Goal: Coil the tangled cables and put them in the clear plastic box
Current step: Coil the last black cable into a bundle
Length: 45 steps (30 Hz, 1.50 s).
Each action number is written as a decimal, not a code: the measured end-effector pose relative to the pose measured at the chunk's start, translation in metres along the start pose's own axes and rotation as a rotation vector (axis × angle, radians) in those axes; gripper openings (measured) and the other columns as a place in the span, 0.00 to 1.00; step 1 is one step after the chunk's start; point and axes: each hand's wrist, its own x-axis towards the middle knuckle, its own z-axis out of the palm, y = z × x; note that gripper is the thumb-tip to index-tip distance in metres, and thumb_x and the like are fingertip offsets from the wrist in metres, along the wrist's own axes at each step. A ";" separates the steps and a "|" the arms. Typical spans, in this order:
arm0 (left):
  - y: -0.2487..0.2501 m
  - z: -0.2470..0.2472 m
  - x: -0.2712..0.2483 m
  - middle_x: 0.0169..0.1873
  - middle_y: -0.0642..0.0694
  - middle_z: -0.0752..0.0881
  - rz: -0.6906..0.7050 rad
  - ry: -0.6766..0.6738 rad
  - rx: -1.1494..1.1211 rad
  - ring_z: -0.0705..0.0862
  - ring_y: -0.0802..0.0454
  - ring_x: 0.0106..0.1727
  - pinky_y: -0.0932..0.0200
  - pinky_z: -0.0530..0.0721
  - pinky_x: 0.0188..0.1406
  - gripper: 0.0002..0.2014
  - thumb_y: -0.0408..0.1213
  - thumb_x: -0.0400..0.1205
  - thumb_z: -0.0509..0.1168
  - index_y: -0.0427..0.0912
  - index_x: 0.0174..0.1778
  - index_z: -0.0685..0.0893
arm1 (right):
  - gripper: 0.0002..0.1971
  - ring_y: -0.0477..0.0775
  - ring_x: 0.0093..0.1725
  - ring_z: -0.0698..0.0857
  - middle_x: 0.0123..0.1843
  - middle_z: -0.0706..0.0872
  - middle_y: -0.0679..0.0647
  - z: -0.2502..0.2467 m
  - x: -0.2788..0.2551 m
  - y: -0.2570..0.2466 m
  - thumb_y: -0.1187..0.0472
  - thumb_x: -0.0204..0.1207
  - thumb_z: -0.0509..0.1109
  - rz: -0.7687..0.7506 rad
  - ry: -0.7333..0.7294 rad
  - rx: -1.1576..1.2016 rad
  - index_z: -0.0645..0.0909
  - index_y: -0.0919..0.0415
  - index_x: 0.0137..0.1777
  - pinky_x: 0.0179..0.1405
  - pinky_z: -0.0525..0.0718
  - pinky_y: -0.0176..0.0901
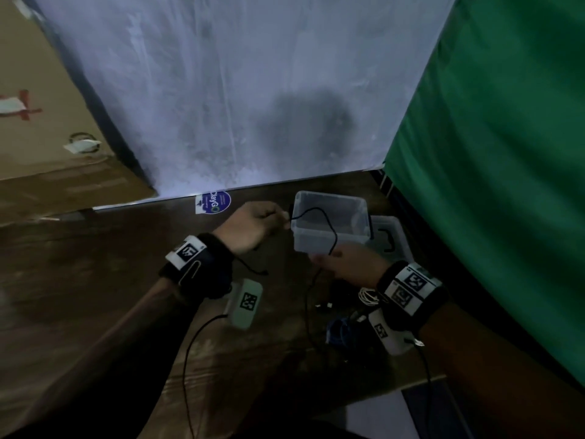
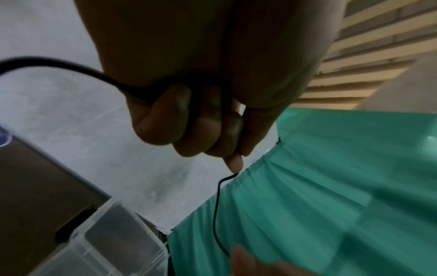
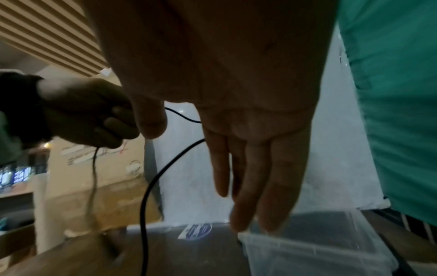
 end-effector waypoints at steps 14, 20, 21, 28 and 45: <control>0.026 0.032 0.007 0.22 0.59 0.80 0.095 0.003 0.317 0.74 0.69 0.25 0.67 0.71 0.30 0.13 0.39 0.81 0.68 0.54 0.29 0.83 | 0.05 0.50 0.46 0.85 0.45 0.85 0.52 -0.029 0.008 -0.006 0.54 0.83 0.67 -0.451 0.177 0.262 0.80 0.52 0.47 0.45 0.84 0.47; 0.007 0.028 -0.011 0.22 0.50 0.72 -0.130 0.096 -0.091 0.67 0.56 0.22 0.62 0.68 0.24 0.13 0.44 0.84 0.65 0.42 0.37 0.85 | 0.12 0.51 0.26 0.75 0.28 0.73 0.52 -0.067 0.005 0.034 0.57 0.86 0.62 -0.317 0.474 0.503 0.79 0.56 0.40 0.33 0.79 0.49; 0.007 0.030 -0.012 0.22 0.48 0.70 -0.143 0.110 -0.136 0.65 0.56 0.21 0.63 0.66 0.23 0.13 0.44 0.84 0.65 0.41 0.38 0.84 | 0.12 0.51 0.28 0.76 0.28 0.75 0.53 -0.068 0.004 0.040 0.58 0.85 0.63 -0.307 0.475 0.490 0.80 0.57 0.40 0.36 0.79 0.50; 0.033 0.057 -0.005 0.16 0.57 0.71 -0.017 0.032 -0.104 0.66 0.63 0.17 0.70 0.64 0.17 0.12 0.38 0.84 0.65 0.31 0.45 0.86 | 0.13 0.49 0.61 0.83 0.61 0.86 0.51 -0.046 0.001 0.034 0.54 0.83 0.67 -0.458 0.286 0.182 0.82 0.53 0.65 0.62 0.80 0.49; 0.021 0.013 0.030 0.37 0.44 0.78 -0.080 -0.468 -1.039 0.79 0.51 0.37 0.55 0.83 0.43 0.09 0.31 0.86 0.50 0.37 0.49 0.77 | 0.13 0.31 0.40 0.80 0.39 0.81 0.40 0.021 0.006 -0.014 0.62 0.87 0.60 -0.340 0.429 0.299 0.80 0.48 0.42 0.45 0.74 0.35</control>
